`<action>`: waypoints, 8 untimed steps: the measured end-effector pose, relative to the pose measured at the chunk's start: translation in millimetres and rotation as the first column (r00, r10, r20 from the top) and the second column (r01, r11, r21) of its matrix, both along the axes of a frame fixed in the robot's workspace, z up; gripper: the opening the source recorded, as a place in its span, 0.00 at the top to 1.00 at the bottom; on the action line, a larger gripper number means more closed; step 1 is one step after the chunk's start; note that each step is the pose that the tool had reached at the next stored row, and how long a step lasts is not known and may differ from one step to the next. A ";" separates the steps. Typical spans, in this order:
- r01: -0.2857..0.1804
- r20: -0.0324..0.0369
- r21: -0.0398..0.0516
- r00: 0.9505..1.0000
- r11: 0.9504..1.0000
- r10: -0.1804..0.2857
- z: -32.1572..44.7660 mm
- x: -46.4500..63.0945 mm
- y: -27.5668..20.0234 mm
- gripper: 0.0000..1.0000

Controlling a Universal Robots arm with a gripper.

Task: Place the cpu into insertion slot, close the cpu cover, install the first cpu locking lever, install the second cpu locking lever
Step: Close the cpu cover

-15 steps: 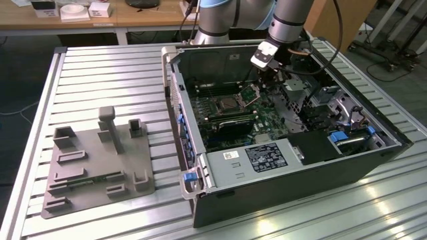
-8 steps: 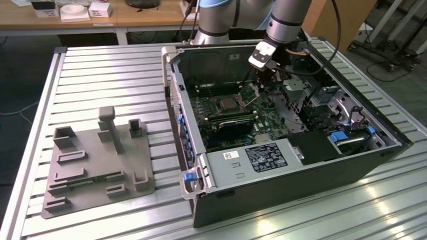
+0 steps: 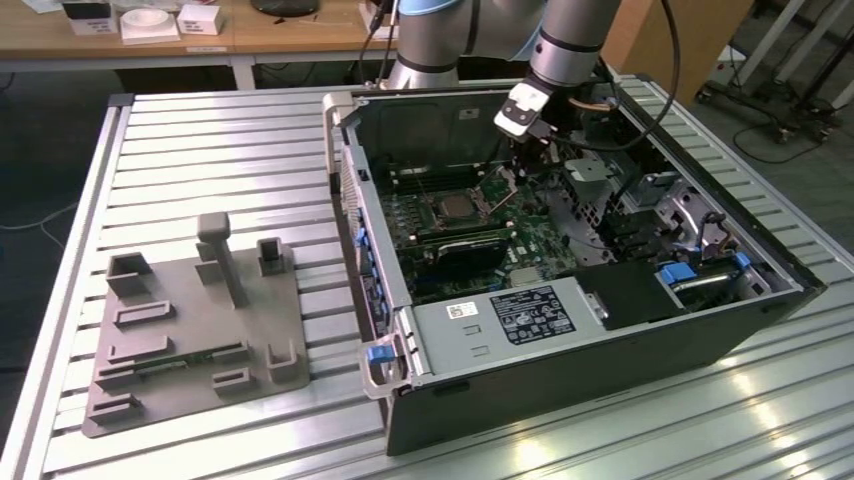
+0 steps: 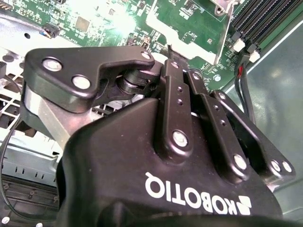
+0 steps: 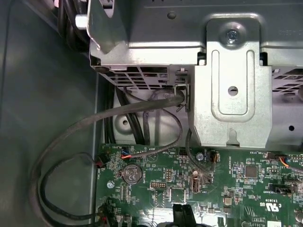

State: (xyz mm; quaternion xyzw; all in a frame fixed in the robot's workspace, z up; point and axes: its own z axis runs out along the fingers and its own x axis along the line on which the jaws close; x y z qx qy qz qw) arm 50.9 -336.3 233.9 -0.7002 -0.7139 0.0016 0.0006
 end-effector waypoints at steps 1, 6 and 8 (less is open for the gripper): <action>0.000 0.000 0.000 1.000 1.000 0.000 0.0 -0.2 0.0 0.90; 0.000 0.000 0.000 1.000 1.000 0.000 0.0 -1.2 0.0 0.90; 0.000 0.000 0.000 1.000 1.000 0.000 0.0 -1.6 0.0 0.90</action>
